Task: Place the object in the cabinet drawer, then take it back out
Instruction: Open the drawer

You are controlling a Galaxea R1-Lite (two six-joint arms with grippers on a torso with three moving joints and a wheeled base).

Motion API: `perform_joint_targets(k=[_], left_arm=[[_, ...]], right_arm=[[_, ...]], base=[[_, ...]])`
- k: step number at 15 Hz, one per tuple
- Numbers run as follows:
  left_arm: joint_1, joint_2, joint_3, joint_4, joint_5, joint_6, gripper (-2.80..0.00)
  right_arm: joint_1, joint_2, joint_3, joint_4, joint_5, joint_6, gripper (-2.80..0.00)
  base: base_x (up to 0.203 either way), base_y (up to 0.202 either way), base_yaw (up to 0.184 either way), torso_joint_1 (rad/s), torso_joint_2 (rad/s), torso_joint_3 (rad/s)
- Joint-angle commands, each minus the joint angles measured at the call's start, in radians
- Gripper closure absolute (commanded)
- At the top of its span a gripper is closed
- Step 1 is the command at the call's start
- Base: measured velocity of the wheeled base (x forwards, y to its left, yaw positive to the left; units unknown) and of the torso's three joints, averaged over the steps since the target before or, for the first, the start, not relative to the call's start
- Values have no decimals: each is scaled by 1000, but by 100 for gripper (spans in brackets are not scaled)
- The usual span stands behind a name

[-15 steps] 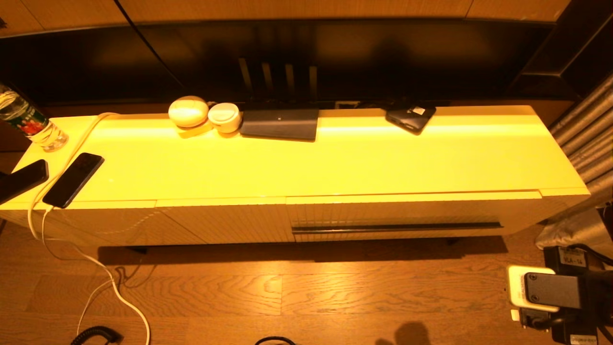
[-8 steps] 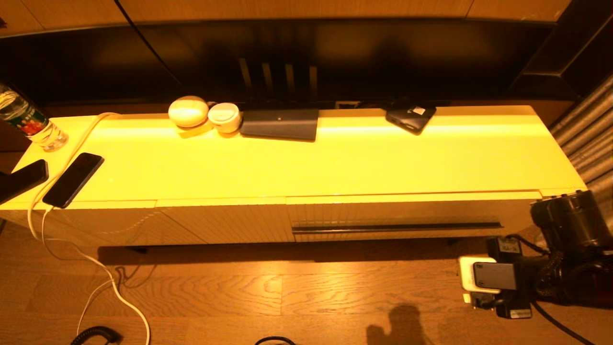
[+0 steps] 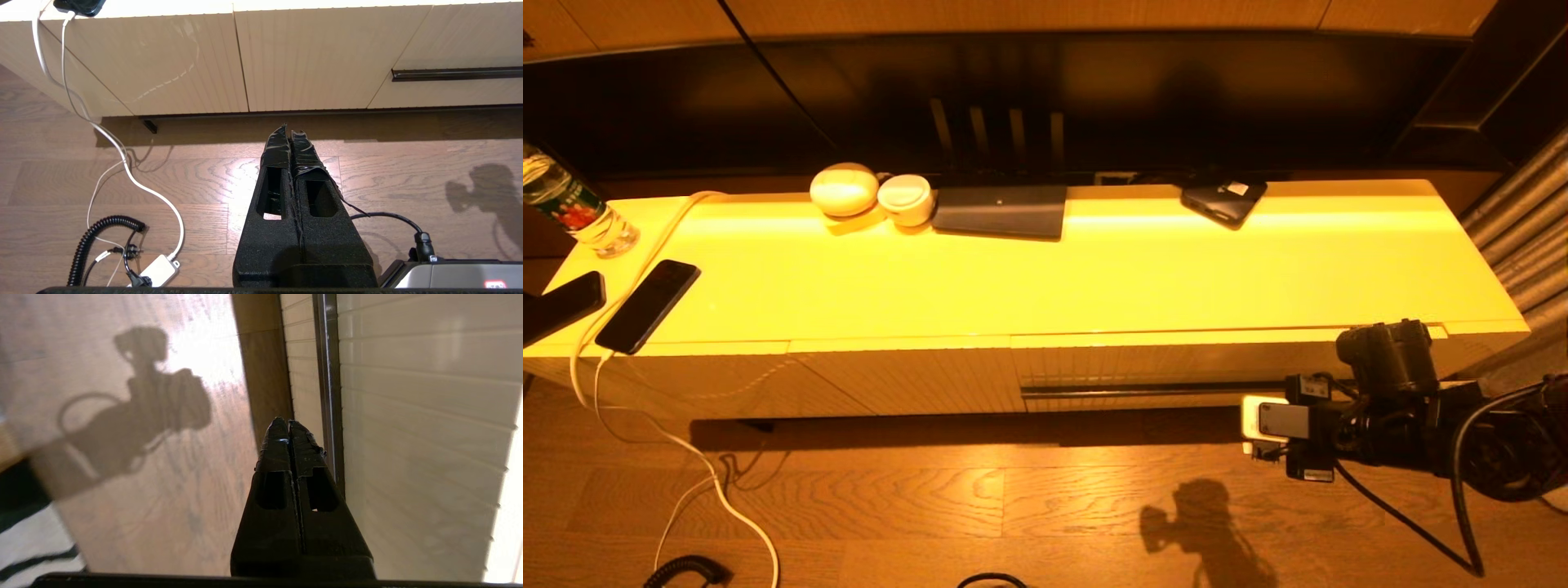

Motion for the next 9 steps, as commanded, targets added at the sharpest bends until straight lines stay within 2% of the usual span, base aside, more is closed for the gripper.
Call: perform_joint_targets(k=[1, 9], left_arm=[[0, 0, 2, 0, 0, 0, 0], [0, 0, 2, 0, 0, 0, 0]], right_arm=[[-3, 58, 9, -24, 4, -10, 0], [-1, 122, 21, -69, 7, -91, 0]], base=[[0, 0, 0, 0, 0, 0], [0, 0, 0, 0, 0, 0]])
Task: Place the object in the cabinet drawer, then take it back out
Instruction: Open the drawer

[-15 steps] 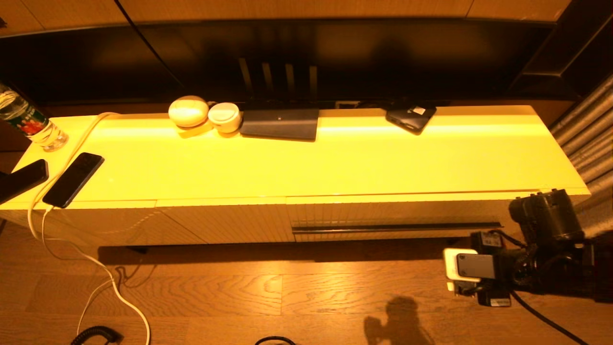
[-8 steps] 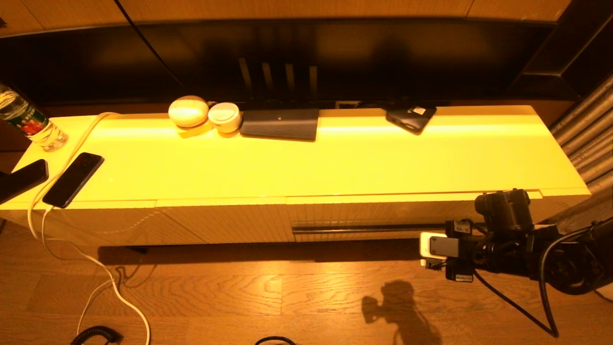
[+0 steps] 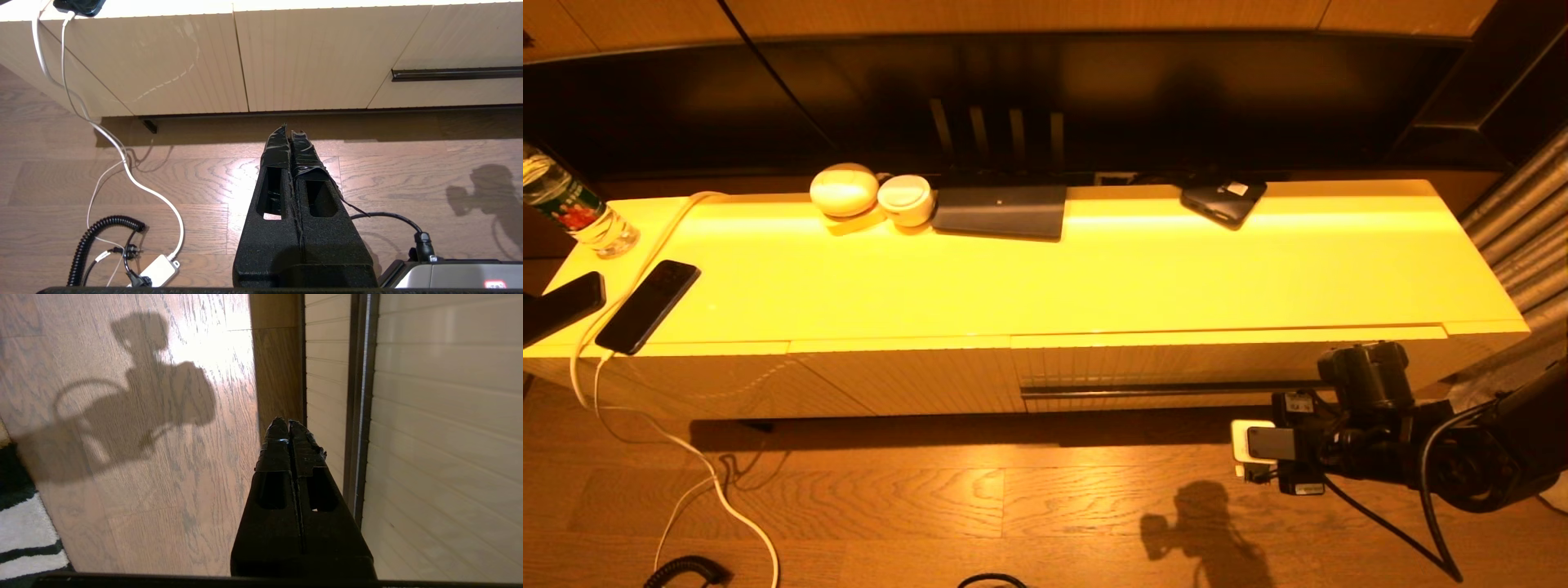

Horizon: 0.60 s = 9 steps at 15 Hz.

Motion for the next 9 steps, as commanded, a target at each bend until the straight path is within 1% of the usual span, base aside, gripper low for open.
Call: perform_joint_targets(k=[1, 4, 5, 9], left_arm=[[0, 0, 2, 0, 0, 0, 0], [0, 0, 2, 0, 0, 0, 0], [0, 0, 2, 0, 0, 0, 0], [0, 0, 2, 0, 0, 0, 0]], right_arm=[[3, 36, -1, -2, 4, -19, 0], [6, 32, 17, -2, 2, -38, 0], [5, 29, 18, -2, 4, -37, -280], [1, -3, 19, 5, 7, -39, -280]], base=[[0, 0, 0, 0, 0, 0], [0, 0, 0, 0, 0, 0], [0, 0, 0, 0, 0, 0], [0, 0, 0, 0, 0, 0]])
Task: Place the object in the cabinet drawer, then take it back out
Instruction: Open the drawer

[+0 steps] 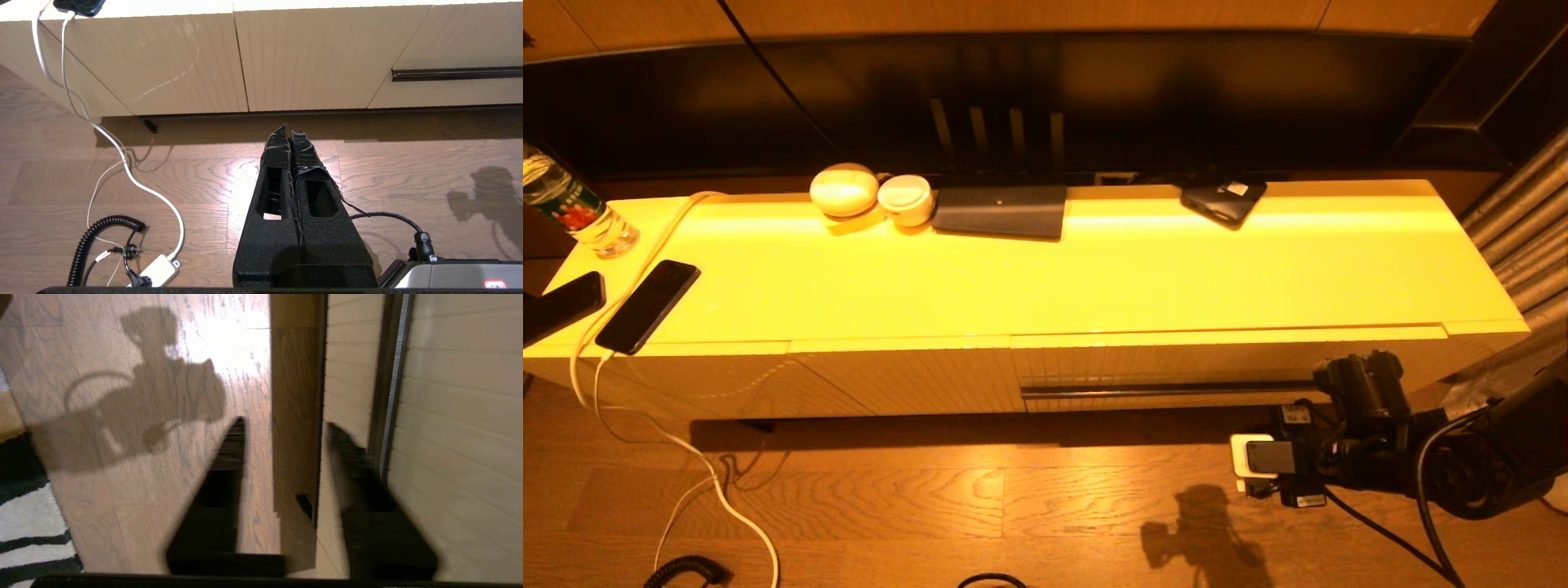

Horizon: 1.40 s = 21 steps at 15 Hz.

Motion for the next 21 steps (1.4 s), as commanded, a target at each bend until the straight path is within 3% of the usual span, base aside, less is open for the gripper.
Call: perform_joint_targets(k=[1, 3, 6, 9, 21], left_arm=[[0, 0, 2, 1, 0, 0, 0], [0, 0, 2, -1, 0, 0, 0], [0, 0, 2, -1, 0, 0, 0], [0, 0, 2, -1, 0, 0, 0], [0, 0, 2, 0, 0, 0, 0]], right_arm=[[-3, -7, 0, 0, 0, -12, -280], [-5, 3, 3, 5, 0, -23, -280], [-24, 38, -41, 85, 5, -105, -280], [-30, 86, -101, 150, 16, -107, -280], [-62, 200, -258, 136, 31, -108, -280]], base=[[0, 0, 0, 0, 0, 0], [0, 0, 0, 0, 0, 0], [0, 0, 0, 0, 0, 0], [0, 0, 0, 0, 0, 0], [0, 0, 0, 0, 0, 0]])
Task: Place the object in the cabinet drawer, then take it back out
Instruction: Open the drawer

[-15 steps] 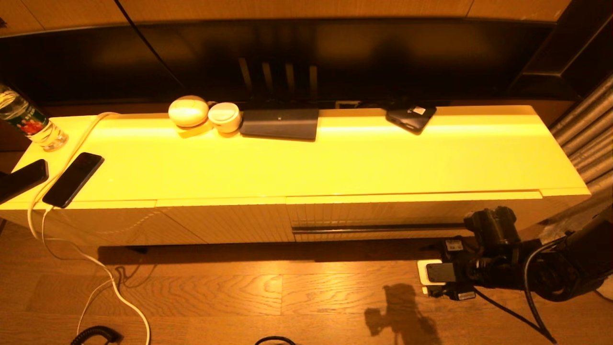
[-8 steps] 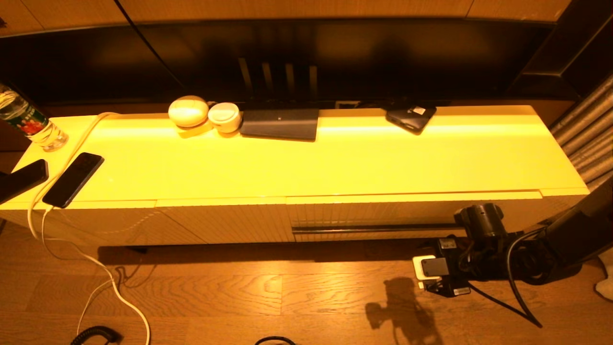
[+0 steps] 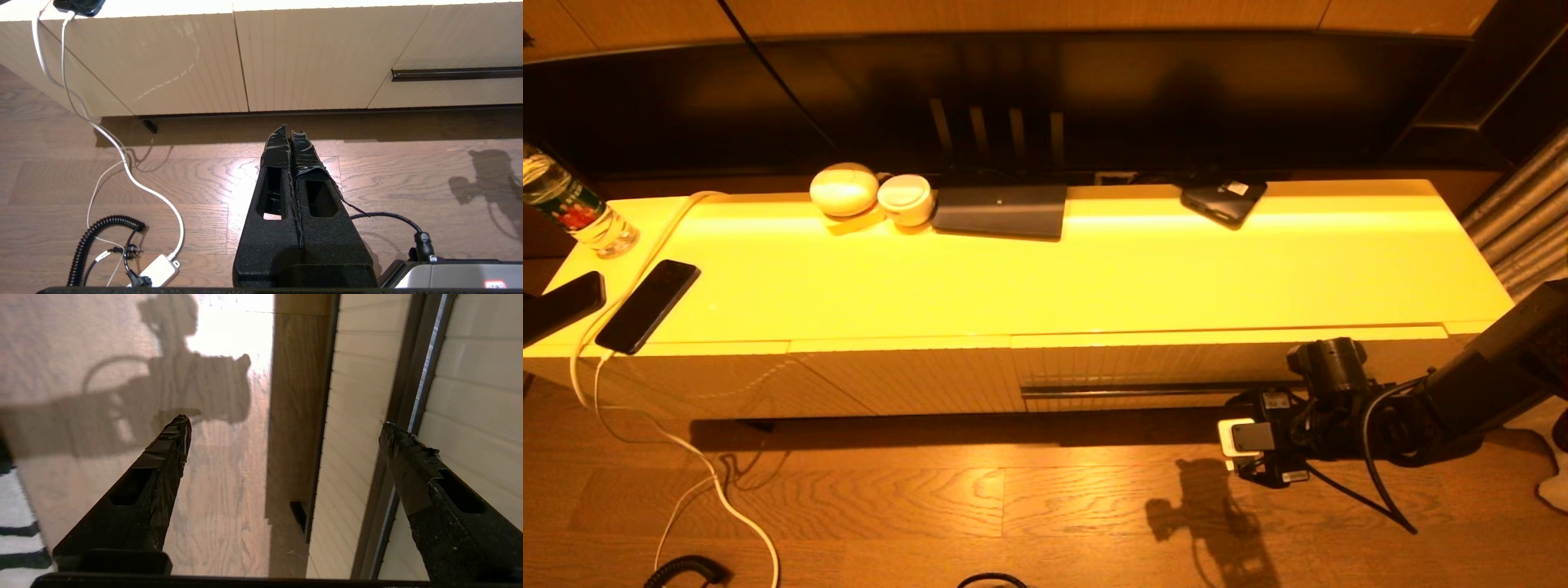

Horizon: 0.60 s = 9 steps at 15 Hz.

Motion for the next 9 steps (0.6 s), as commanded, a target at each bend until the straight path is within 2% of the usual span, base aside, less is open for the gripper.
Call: perform_joint_targets(k=[1, 9], left_arm=[[0, 0, 2, -1, 0, 0, 0], [0, 0, 2, 0, 0, 0, 0]], right_arm=[[-3, 38, -39, -1, 2, -8, -280], [-20, 77, -110, -23, 2, -8, -280]], base=[[0, 0, 0, 0, 0, 0], [0, 0, 0, 0, 0, 0]])
